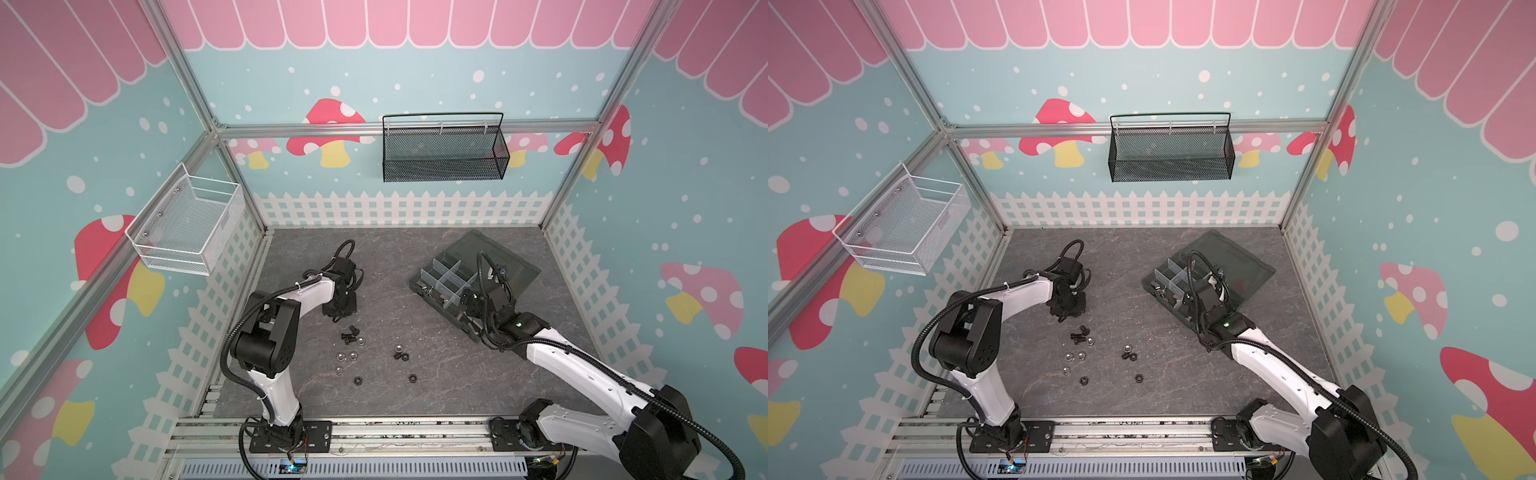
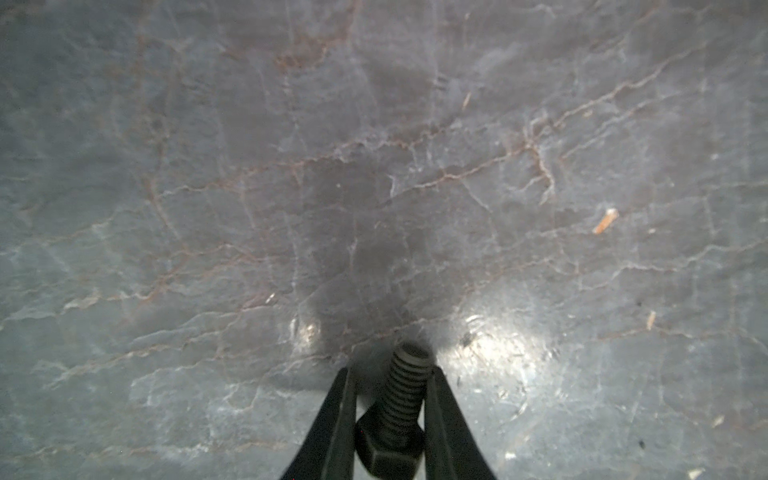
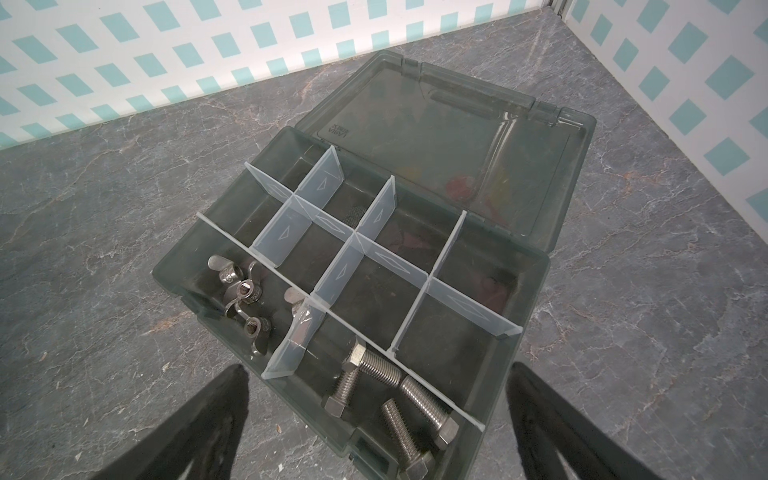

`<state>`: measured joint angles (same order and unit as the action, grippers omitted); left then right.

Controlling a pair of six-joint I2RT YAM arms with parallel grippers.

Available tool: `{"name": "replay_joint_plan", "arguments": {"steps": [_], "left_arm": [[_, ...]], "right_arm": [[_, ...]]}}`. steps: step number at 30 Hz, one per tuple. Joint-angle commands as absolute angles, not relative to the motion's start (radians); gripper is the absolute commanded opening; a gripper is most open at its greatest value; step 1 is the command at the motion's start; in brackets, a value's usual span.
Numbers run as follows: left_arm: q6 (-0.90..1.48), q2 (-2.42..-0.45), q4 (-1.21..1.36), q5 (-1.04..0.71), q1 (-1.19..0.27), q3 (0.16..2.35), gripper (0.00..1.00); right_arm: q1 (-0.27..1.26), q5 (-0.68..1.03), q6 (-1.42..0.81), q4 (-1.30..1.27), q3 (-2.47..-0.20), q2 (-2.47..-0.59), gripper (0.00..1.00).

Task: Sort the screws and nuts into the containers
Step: 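Lift the black bolt with the left gripper and carry it over the box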

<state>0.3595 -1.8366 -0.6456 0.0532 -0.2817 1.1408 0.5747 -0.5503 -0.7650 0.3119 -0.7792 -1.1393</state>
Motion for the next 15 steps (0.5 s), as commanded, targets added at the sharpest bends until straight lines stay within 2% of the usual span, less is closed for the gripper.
{"name": "replay_joint_plan", "arguments": {"steps": [1,5,15], "left_arm": [[0.368,-1.850,-0.694,0.021,-0.284,1.104,0.20],[0.368,-1.834,-0.692,0.024,-0.290,1.107,0.14],[0.422,-1.748,-0.653,0.021,-0.404,1.155,0.12]], "right_arm": [[0.568,-0.573,-0.791,0.325,-0.798,-1.123,0.98],[0.569,-0.575,-0.791,0.326,-0.798,-1.121,0.98],[0.568,-0.569,-0.800,0.326,-0.799,-1.134,0.98]]}}
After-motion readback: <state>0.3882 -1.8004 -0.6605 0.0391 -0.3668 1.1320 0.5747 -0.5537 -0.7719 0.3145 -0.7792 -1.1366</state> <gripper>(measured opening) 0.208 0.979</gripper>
